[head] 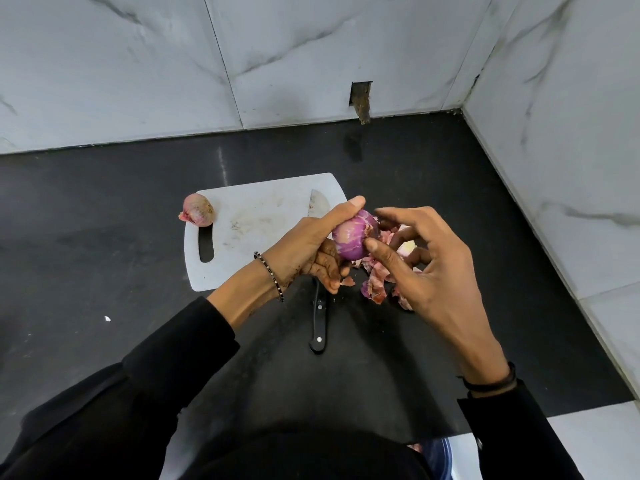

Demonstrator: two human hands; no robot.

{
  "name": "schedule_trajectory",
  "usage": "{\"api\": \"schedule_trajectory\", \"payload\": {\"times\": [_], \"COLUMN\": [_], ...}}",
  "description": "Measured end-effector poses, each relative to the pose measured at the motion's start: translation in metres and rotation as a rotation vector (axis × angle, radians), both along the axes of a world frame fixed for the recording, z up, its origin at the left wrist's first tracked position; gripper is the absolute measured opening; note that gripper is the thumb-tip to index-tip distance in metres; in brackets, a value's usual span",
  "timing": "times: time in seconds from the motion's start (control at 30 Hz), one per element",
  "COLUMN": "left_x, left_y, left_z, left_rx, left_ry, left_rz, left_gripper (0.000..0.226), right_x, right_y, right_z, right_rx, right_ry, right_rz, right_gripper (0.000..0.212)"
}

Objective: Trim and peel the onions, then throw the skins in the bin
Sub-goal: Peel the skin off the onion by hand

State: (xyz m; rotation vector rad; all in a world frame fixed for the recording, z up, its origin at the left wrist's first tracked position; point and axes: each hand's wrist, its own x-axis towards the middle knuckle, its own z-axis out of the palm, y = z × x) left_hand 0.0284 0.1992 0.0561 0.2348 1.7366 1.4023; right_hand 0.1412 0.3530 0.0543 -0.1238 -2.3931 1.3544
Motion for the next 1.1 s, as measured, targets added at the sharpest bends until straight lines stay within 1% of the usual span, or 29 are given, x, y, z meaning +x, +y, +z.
{"api": "schedule_trajectory", "payload": {"times": [0.13,0.27,0.47,0.53,0.63,0.7,0.83,0.93,1.1], "left_x": [-0.001,-0.001,0.003,0.004,0.005,0.006,0.009,0.008,0.009], "left_y": [-0.001,0.000,0.000,0.000,0.002,0.003,0.005,0.004,0.003], "left_z": [0.000,0.003,0.004,0.002,-0.002,-0.004,-0.003,-0.005,-0.004], "left_rx": [-0.007,-0.013,0.042,0.044,0.064,0.081,0.087,0.085,0.093], "left_ry": [0.008,0.017,-0.021,-0.038,-0.123,-0.192,-0.308,-0.354,-0.406], "left_rz": [-0.019,-0.037,-0.056,-0.038,-0.047,-0.072,-0.113,-0.127,-0.171], "left_gripper": [0.088,0.085,0.082,0.082,0.067,0.061,0.062,0.066,0.066], "right_x": [0.001,-0.001,-0.002,-0.003,-0.003,-0.004,-0.007,-0.008,-0.008], "right_y": [0.002,0.002,0.000,-0.002,-0.006,-0.008,-0.011,-0.014,-0.021], "right_z": [0.002,0.000,-0.006,-0.008,-0.011,-0.014,-0.022,-0.027,-0.030], "right_rx": [-0.008,-0.045,0.120,0.183,0.227,0.257,0.349,0.313,0.220], "right_ry": [0.019,-0.042,-0.049,-0.026,0.052,0.088,0.152,0.214,0.271], "right_rz": [0.014,0.031,0.028,0.020,0.017,0.010,-0.026,-0.029,-0.064], "right_gripper": [0.015,0.008,0.004,0.005,0.010,0.013,0.022,0.014,0.010]}}
